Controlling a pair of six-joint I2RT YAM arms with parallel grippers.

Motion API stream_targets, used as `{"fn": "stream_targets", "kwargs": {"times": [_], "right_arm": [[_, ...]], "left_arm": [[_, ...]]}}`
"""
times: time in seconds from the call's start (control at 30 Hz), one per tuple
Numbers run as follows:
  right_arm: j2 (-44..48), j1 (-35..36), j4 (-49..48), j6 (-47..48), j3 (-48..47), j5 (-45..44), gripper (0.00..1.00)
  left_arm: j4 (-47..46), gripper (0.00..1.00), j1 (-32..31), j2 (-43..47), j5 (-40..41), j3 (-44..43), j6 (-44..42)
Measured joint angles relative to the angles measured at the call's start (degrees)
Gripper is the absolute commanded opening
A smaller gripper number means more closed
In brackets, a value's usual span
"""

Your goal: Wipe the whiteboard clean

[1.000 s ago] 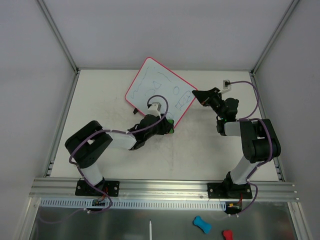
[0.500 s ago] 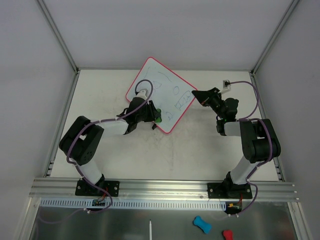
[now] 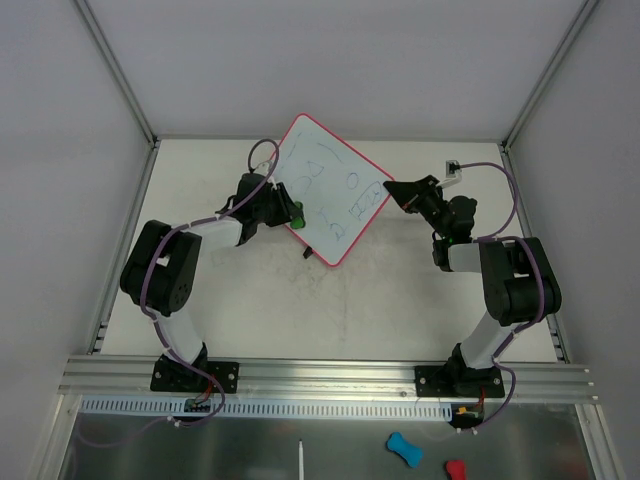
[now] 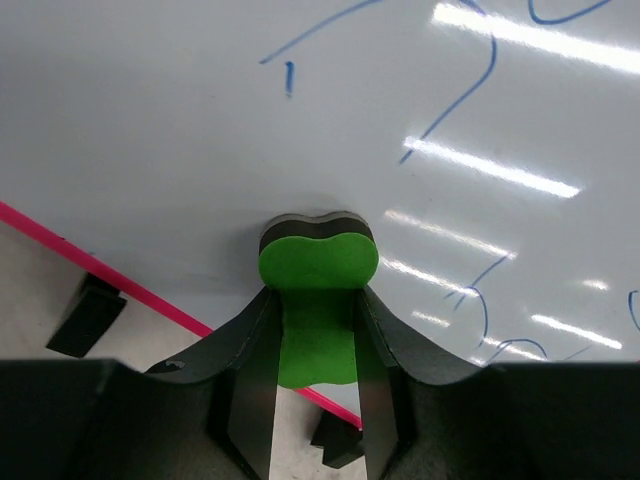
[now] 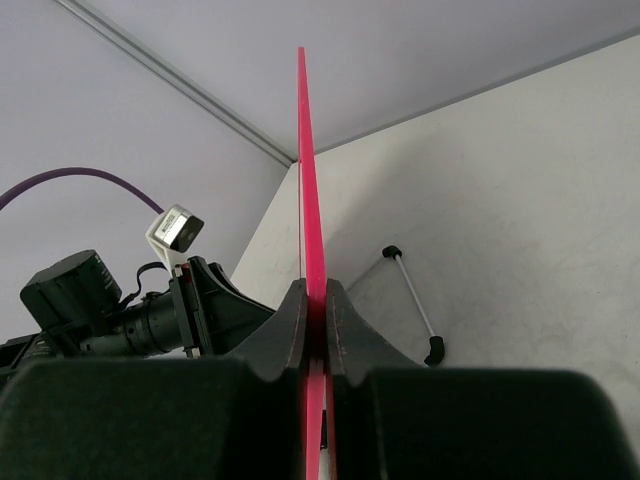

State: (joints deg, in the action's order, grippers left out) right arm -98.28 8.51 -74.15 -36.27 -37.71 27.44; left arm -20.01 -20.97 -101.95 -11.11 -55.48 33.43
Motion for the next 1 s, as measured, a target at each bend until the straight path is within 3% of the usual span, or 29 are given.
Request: {"fn": "stream_targets", "kwargs": {"times": [0.53,1.0], "right_arm": [[-0.1,0.2,-0.2,-0.3,0.0,-0.1,0.0],[-0.2,0.2,-0.2,-0.3,0.0,-0.3,0.0]], "left_arm": [[2.7,0.0,0.0,-0.5,0.0,-1.9,-8.2],[-1.9,0.0,-11.4,1.6,4.5,-0.8,-14.7]]}}
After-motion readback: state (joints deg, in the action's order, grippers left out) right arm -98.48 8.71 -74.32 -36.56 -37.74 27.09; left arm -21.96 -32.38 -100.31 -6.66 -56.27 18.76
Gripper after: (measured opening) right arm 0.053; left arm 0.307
